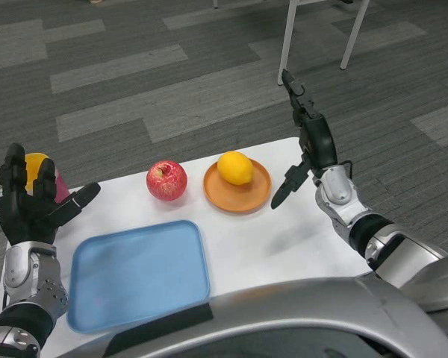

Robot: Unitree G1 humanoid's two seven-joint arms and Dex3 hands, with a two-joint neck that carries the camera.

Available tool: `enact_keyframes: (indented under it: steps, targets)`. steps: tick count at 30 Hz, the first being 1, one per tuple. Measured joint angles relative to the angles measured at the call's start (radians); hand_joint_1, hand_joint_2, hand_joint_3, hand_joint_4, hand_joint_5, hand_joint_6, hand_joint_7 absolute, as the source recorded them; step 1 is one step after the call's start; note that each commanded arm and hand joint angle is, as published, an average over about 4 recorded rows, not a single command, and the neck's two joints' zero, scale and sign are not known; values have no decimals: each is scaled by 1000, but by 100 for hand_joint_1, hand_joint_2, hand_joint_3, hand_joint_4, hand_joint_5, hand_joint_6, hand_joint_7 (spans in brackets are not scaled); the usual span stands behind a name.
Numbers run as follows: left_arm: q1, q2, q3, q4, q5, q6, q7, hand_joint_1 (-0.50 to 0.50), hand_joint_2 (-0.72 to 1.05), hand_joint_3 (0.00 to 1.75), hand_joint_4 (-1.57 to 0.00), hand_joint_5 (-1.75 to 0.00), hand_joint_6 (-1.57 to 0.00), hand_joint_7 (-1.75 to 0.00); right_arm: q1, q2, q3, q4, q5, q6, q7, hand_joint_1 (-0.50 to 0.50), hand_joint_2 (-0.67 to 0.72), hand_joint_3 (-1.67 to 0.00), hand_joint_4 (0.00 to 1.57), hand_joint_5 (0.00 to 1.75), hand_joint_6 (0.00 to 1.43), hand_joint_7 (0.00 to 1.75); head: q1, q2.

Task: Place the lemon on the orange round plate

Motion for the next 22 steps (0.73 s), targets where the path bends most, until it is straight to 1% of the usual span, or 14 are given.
enact_keyframes:
  steps: [9,11,13,22]
  targets:
    - [2,1,1,-14,1,3,-2,50,52,9,0,-31,0,-21,0,0,22,0,0,0,-3,-42,60,0,0,0,0,0,2,8]
    - [2,1,1,-16,1,3,-2,50,52,9,0,-31,0,-21,0,0,29,0,0,0,-3,-42,57,0,0,0,0,0,2,12]
    - [2,1,1,-17,1,3,-2,50,52,9,0,-31,0,-21,-1,0,36,0,0,0,-3,-42,53,0,0,0,0,0,4,26]
    - [2,1,2,-17,1,3,-4,50,52,9,0,-31,0,-21,-5,0,43,0,0,0,-5,-42,53,0,0,0,0,0,16,95]
